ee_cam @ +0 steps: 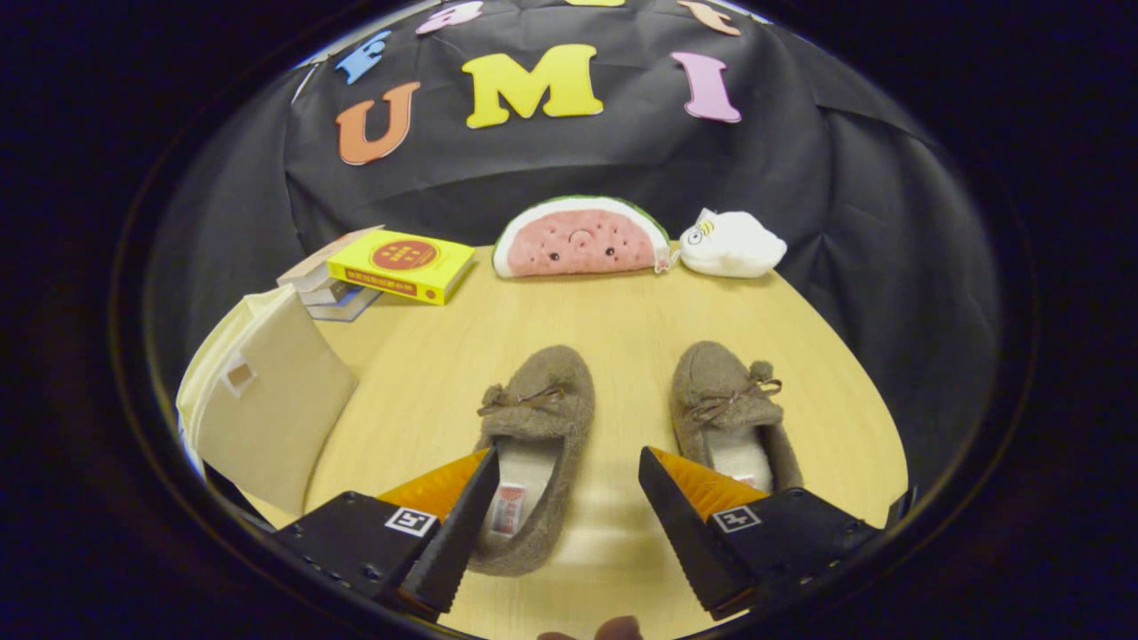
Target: Open the storage box then place both shoes into the box .Put the left shoe in first, then the right shoe, with the right side of both shoes facing outward in a uniform manner.
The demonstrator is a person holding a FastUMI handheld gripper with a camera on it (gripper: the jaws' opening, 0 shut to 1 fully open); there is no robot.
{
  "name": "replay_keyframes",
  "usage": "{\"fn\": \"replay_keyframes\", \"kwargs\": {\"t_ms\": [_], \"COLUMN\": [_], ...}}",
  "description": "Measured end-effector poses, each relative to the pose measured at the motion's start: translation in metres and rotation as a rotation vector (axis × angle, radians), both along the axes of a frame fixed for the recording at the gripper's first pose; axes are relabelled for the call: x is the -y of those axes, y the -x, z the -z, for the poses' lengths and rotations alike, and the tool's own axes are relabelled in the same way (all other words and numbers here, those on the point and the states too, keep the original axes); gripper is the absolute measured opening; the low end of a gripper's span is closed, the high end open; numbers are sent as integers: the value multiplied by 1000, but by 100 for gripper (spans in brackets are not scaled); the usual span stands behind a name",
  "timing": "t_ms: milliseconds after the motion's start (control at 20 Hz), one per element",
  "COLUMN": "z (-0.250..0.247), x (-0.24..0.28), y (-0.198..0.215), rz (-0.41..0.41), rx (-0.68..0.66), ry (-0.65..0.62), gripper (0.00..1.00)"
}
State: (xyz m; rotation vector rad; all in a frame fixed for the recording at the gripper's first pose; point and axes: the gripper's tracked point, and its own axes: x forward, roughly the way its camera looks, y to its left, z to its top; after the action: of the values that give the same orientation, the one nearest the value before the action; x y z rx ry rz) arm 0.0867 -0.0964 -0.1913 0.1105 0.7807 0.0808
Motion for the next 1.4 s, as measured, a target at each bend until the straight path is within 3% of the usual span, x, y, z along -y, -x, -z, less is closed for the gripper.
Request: {"fn": "replay_keyframes", "kwargs": {"t_ms": [250,350,550,600,700,800,1000,1400], "z": [21,27,33,33,34,32,19,-37], "x": [-17,-27,-13,-10,-10,-9,-15,-40], "y": [-11,-13,-22,-22,-20,-20,-15,-1], "rz": [-6,-6,80,99,104,109,138,119], "rx": [-58,-85,-80,-82,-89,-86,-89,-42], "ry": [-48,-108,-120,-140,-179,-200,-295,-394], "gripper": [94,82,47,21,5,0,0,0]}}
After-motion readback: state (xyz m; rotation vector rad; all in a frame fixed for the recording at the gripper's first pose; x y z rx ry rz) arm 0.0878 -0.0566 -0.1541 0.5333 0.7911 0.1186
